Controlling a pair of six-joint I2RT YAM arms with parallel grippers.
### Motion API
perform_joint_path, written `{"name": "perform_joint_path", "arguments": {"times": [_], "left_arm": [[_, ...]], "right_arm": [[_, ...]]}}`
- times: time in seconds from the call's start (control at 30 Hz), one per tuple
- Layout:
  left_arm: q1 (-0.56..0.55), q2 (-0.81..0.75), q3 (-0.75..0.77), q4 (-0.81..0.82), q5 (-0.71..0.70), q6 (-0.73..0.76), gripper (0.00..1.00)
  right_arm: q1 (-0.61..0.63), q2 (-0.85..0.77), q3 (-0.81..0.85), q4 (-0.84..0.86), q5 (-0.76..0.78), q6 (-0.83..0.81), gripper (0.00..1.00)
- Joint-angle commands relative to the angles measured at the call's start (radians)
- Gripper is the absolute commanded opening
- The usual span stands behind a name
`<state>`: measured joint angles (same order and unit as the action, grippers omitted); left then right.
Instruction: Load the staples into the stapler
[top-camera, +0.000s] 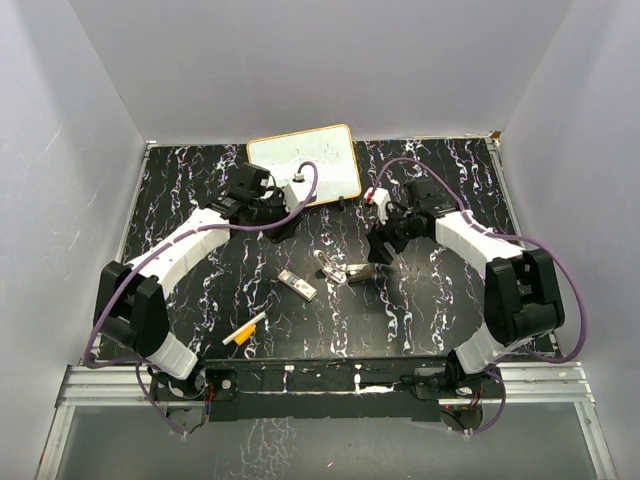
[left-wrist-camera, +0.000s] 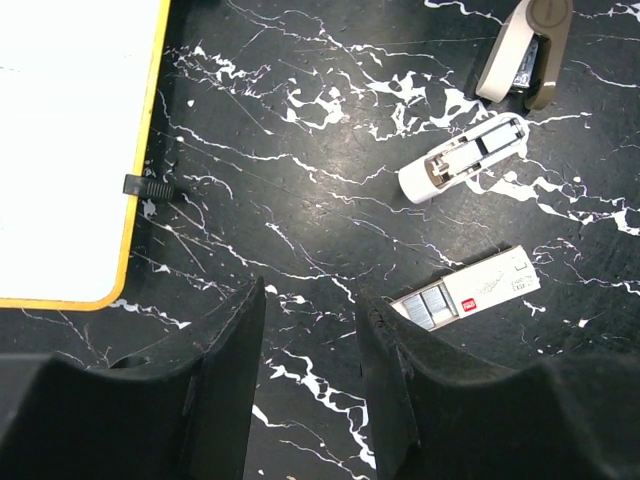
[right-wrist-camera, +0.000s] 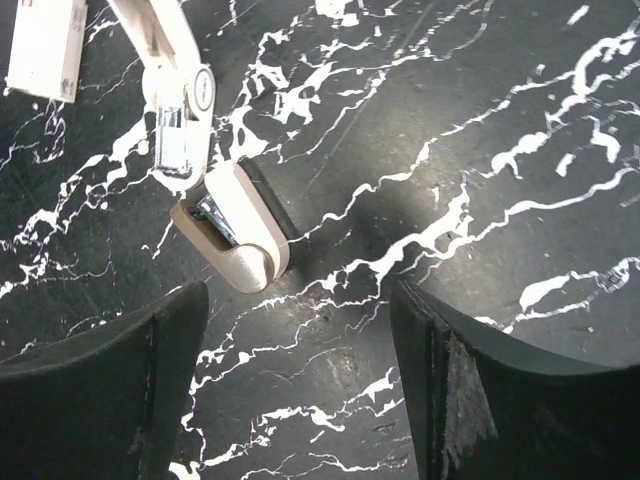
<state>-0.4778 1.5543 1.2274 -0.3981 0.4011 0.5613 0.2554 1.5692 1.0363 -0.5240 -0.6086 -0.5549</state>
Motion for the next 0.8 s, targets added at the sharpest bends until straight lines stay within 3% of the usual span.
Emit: {"name": "perform_joint_path", "arguments": {"times": [0.0, 0.4, 0.77], "left_arm": [[0.026, -0.067, -0.007, 0.001, 0.022, -0.020, 0.41], [0.070, -0.085, -0.020, 0.008, 0.034, -0.022, 0.41], [0.072, -0.083, -0.018, 0.007, 0.040, -0.017, 0.41]], "right_arm": [[0.002, 0.054, 0.038, -0.033, -0.117, -0.105, 0.78], [0.040, 0.170, 0.059, -0.002, -0.138, -0.113, 0.78], [0.069, 0.214, 0.032, -0.003, -0.139, -0.159, 0.64]]}}
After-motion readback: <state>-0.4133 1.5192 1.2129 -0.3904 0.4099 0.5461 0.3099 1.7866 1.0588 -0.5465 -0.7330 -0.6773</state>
